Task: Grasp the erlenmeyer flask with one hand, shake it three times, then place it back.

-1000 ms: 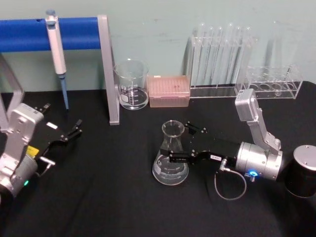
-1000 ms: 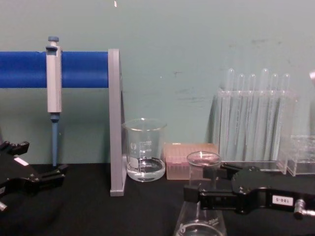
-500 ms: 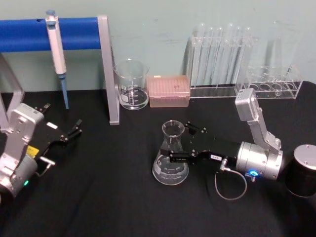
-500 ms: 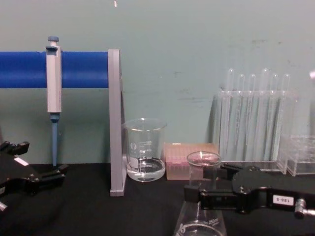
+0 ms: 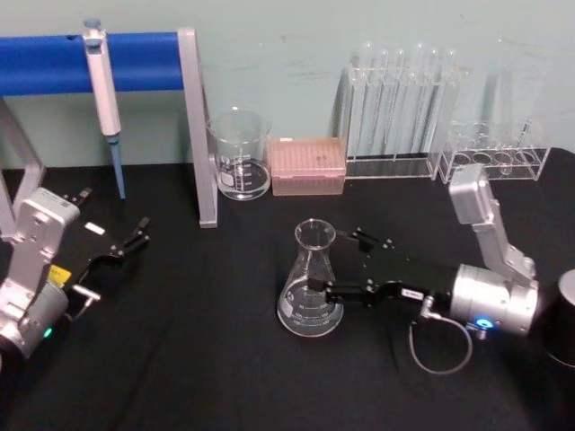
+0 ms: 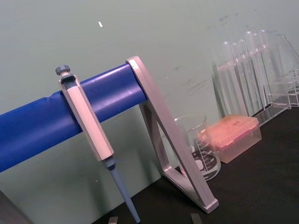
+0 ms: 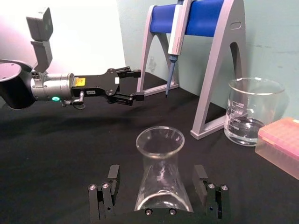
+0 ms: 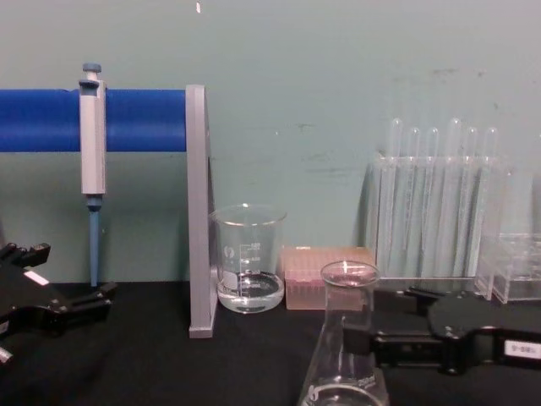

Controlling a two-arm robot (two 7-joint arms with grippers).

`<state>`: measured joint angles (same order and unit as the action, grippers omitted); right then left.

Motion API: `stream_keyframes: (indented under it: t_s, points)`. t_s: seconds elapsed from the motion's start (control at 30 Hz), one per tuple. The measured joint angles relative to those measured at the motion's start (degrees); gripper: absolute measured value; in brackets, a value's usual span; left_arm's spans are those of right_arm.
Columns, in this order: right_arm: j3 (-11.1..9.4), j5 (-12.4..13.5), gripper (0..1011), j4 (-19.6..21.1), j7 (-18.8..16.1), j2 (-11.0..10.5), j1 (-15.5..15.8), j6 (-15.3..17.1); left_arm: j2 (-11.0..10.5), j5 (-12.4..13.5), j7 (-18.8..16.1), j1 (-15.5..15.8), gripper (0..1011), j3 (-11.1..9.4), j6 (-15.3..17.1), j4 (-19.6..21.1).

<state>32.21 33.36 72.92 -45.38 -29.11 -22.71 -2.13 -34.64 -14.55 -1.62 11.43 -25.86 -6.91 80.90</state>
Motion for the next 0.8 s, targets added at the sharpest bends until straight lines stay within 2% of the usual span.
stream_keyframes:
  t_s: [0.27, 0.37, 0.47, 0.7, 0.8]
  points:
    - [-1.5, 1.4, 1000, 4.3, 1.3, -4.0, 3.1, 1.7, 0.0, 0.0, 0.0, 0.0, 1001, 0.0, 0.0, 0.0]
    - [-2.7, 2.1, 1000, 6.0, 3.1, -5.9, 4.7, 2.8, 0.0, 0.0, 0.0, 0.0, 1001, 0.0, 0.0, 0.0]
    - [-3.7, 2.2, 1000, 6.7, 5.1, -6.8, 5.5, 3.6, 0.0, 0.0, 0.0, 0.0, 1001, 0.0, 0.0, 0.0]
    - [-5.7, 1.2, 1000, 6.7, 10.5, -6.2, 6.0, 3.9, 0.0, 0.0, 0.0, 0.0, 1001, 0.0, 0.0, 0.0]
    - [-7.0, -0.4, 1000, 6.1, 15.1, -4.4, 5.6, 3.9, 0.0, 0.0, 0.0, 0.0, 1001, 0.0, 0.0, 0.0]
